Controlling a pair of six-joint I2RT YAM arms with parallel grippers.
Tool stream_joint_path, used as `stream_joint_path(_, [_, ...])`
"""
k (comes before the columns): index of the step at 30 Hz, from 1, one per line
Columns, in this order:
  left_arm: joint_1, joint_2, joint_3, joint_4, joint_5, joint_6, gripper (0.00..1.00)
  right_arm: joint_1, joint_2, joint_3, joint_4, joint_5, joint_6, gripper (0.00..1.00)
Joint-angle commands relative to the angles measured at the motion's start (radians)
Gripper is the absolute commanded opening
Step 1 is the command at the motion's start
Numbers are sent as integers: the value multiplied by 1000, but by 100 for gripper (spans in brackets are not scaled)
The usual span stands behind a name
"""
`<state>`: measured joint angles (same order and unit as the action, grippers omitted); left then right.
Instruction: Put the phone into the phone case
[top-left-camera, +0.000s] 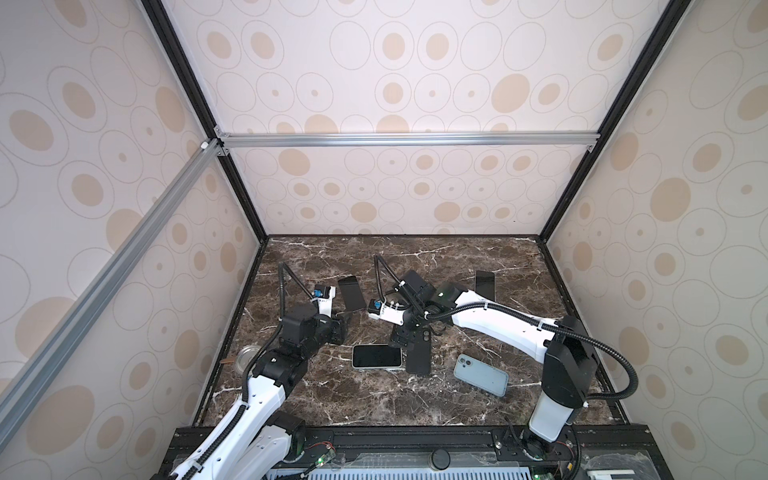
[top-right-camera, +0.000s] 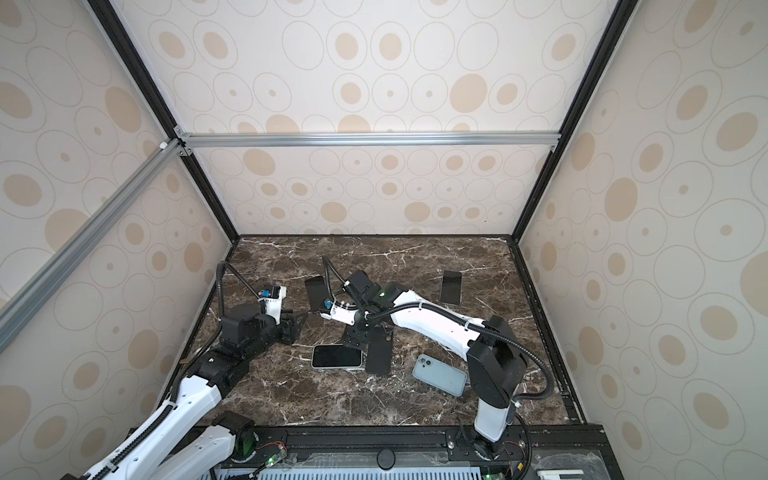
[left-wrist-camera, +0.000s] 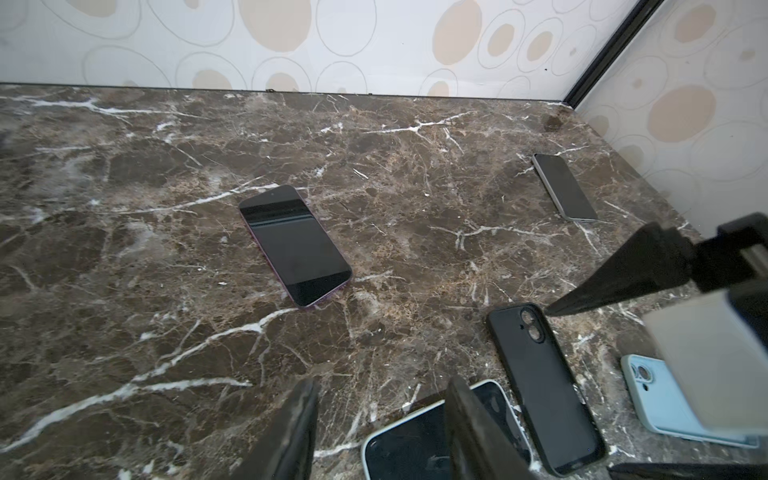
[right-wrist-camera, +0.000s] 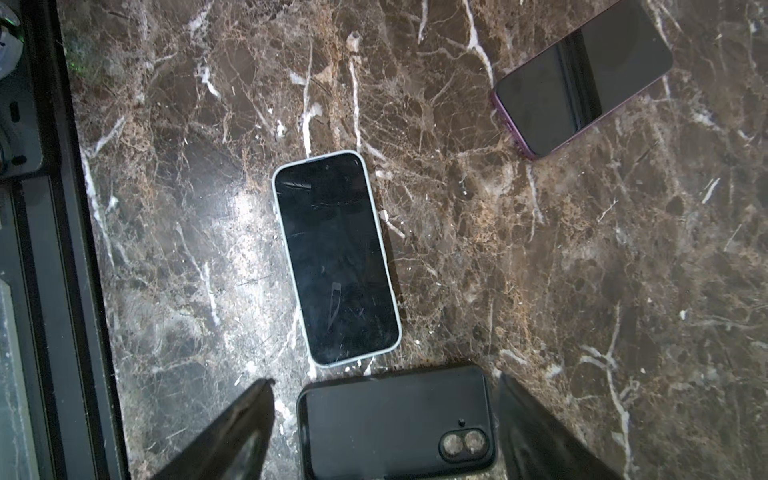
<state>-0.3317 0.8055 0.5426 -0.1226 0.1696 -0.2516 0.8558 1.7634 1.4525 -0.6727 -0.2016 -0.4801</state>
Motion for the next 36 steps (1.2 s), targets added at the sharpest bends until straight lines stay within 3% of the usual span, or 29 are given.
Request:
stream_joint_path(1, [4, -33, -2, -9, -71, 70, 55, -11, 21, 0, -16, -24, -91, 89])
stream_joint_path(4, [4, -53, -3, -3, -116, 82, 58, -13, 46, 13, -20, -18, -110, 92])
stream_joint_path(5, [3, -60, -5, -5, -130, 81, 59, -13, 49, 12, -18, -22, -118, 100])
stream_joint_path(11, [4, -90, -5, -43, -271, 57, 70, -13, 81, 12, -11, -67, -159, 100])
stream_joint_path(16, [3, -80, 0, -41, -274, 55, 73, -5, 167, 75, -43, -131, -154, 100])
stream_joint_path(36, [6, -80, 3, -50, -292, 49, 74, 99, 322, 86, 18, -54, -117, 100])
